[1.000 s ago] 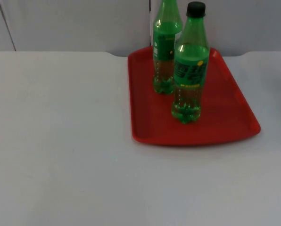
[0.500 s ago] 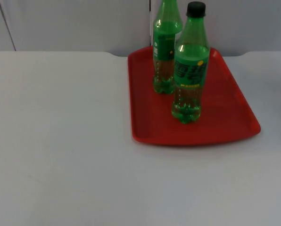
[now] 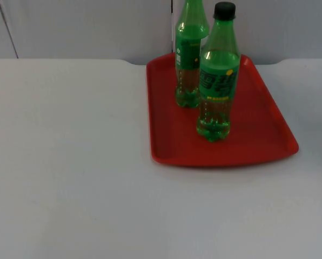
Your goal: Place the bottle upright on the tray.
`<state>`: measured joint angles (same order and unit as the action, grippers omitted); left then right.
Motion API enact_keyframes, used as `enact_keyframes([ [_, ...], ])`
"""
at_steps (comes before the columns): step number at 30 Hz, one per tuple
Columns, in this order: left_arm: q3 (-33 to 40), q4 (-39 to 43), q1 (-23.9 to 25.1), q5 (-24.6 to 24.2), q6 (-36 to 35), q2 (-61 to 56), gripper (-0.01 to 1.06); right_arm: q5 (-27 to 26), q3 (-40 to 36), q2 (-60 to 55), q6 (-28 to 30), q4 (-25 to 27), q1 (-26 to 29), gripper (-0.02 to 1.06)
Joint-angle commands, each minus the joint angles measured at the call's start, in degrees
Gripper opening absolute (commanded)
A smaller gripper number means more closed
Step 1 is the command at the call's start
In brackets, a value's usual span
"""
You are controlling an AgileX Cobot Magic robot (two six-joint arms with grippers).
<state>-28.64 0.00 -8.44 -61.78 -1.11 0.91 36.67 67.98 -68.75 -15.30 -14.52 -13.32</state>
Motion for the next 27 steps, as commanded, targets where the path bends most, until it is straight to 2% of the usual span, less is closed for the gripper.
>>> enact_keyframes([
  [1,0.2,0.5,-0.2,0.2,-0.3,-0.2,1.02,0.0,-1.7,2.2,2.2,1.7,-0.1,1.05],
  [5,0.2,0.5,-0.2,0.2,-0.3,-0.2,1.02,0.0,-5.8,6.5,9.8,5.8,-0.1,1.05],
  [6,0.2,0.5,-0.2,0.2,-0.3,-0.2,1.02,0.0,-5.8,6.5,9.8,5.8,-0.1,1.05],
  [10,0.2,0.5,-0.2,0.2,-0.3,-0.2,1.02,-0.1,-9.5,11.5,16.5,13.0,-0.1,1.05],
  [15,0.2,0.5,-0.2,0.2,-0.3,-0.2,1.02,-0.1,-12.5,17.8,19.4,16.2,-0.1,1.05],
  [27,0.2,0.5,-0.2,0.2,-0.3,-0.2,1.02,1.8,-21.3,36.1,19.4,16.3,-0.1,1.05],
])
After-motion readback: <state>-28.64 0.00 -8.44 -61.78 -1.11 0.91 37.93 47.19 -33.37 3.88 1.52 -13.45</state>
